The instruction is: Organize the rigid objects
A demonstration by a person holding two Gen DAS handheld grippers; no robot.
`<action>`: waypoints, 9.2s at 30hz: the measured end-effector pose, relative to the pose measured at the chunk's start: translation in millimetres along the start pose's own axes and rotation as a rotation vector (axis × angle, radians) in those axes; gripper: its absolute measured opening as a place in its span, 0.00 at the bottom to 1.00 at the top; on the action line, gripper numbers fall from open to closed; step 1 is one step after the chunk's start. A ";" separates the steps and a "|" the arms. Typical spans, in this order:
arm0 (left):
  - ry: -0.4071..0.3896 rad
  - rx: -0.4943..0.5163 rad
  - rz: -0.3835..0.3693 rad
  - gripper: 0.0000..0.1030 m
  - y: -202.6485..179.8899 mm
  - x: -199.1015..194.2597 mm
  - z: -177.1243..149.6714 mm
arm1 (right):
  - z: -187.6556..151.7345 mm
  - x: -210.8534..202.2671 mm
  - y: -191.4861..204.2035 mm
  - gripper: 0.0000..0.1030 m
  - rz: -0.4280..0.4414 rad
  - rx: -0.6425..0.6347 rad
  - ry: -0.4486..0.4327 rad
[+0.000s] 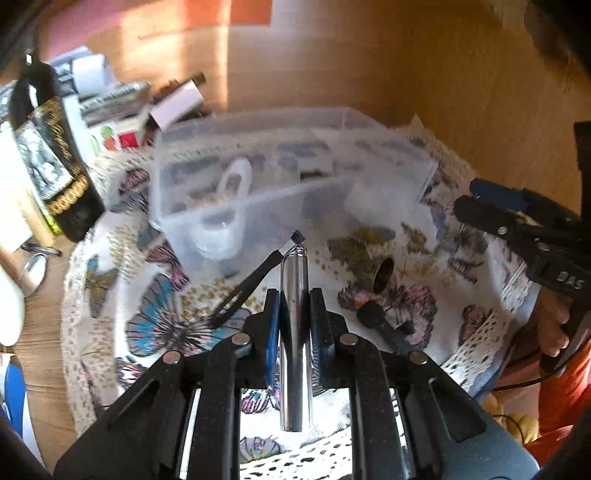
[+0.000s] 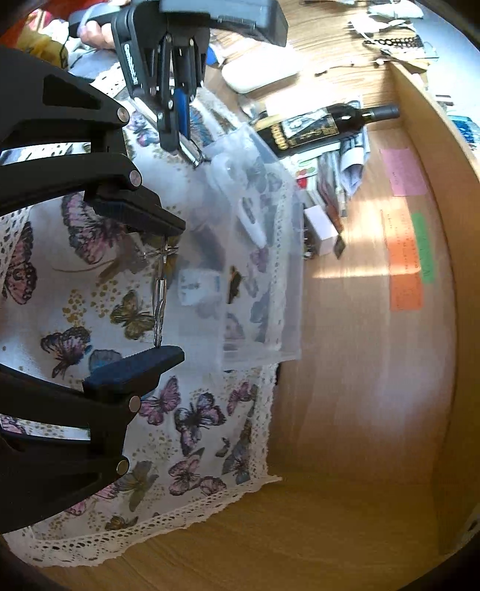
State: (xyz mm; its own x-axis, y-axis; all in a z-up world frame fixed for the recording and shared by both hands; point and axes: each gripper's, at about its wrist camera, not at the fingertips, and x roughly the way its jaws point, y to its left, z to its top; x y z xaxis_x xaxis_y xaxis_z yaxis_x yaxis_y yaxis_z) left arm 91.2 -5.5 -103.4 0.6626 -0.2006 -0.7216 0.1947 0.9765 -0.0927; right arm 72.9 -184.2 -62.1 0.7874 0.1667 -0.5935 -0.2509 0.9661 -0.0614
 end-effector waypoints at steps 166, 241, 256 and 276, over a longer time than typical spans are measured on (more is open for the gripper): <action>0.027 -0.091 0.018 0.24 30.0 69.0 97.6 | 23.2 19.2 -48.1 0.31 -0.030 0.098 0.023; -0.231 -0.105 0.089 0.80 10.7 -34.6 38.9 | 48.8 69.4 -13.5 0.30 -0.045 0.021 0.084; -0.452 -0.076 0.156 0.95 -5.1 -101.3 45.2 | 61.8 -59.1 20.7 0.81 0.020 -0.018 -0.315; -0.538 -0.068 0.175 1.00 -17.1 -130.4 41.2 | 45.9 -82.5 13.1 1.00 0.022 0.060 -0.373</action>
State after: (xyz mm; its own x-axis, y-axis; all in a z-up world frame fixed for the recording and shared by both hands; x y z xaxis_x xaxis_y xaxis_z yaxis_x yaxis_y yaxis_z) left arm 31.3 0.7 20.5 0.9592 -0.0302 -0.2811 0.0138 0.9981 -0.0600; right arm 30.6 -176.3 22.8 0.9358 0.2372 -0.2608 -0.2453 0.9694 0.0014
